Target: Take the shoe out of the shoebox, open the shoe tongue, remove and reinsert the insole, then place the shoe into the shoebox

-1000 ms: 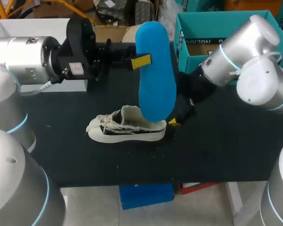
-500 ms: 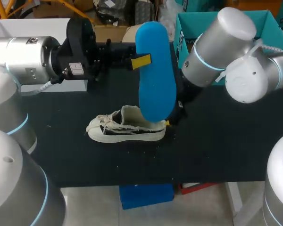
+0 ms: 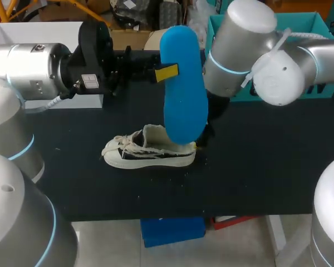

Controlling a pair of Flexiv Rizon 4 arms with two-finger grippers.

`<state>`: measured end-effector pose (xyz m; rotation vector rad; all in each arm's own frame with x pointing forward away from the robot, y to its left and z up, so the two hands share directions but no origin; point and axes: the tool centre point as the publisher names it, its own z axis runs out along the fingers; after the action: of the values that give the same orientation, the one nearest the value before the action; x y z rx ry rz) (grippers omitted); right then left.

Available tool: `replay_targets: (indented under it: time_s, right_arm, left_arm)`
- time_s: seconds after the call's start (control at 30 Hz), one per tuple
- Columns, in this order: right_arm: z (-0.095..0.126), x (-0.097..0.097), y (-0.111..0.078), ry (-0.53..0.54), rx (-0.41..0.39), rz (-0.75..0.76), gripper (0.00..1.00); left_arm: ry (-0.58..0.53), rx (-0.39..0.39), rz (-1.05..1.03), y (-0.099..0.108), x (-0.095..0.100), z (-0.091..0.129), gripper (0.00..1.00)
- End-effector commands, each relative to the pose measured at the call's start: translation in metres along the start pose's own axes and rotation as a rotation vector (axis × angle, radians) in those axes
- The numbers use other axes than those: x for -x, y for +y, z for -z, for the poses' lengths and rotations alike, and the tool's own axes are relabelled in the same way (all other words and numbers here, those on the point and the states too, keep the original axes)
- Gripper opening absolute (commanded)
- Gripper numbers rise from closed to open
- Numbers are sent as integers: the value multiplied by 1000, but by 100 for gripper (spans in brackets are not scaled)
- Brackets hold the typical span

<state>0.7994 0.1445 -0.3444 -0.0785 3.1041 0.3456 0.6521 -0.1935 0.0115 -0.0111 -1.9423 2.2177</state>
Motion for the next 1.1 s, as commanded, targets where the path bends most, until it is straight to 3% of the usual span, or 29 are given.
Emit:
replay_targets:
  time_s: [0.03, 0.53, 1.1]
  right_arm:
    - [-8, -7, 13, -18, -203, -28, 100]
    - [-32, -20, 27, -42, -223, -101, 100]
    - [-44, -21, 27, -15, -187, -123, 100]
  left_arm:
    - [-2, 3, 1, 0, -1, 0, 0]
    - [-2, 3, 1, 0, -1, 0, 0]
    - [-2, 3, 1, 0, -1, 0, 0]
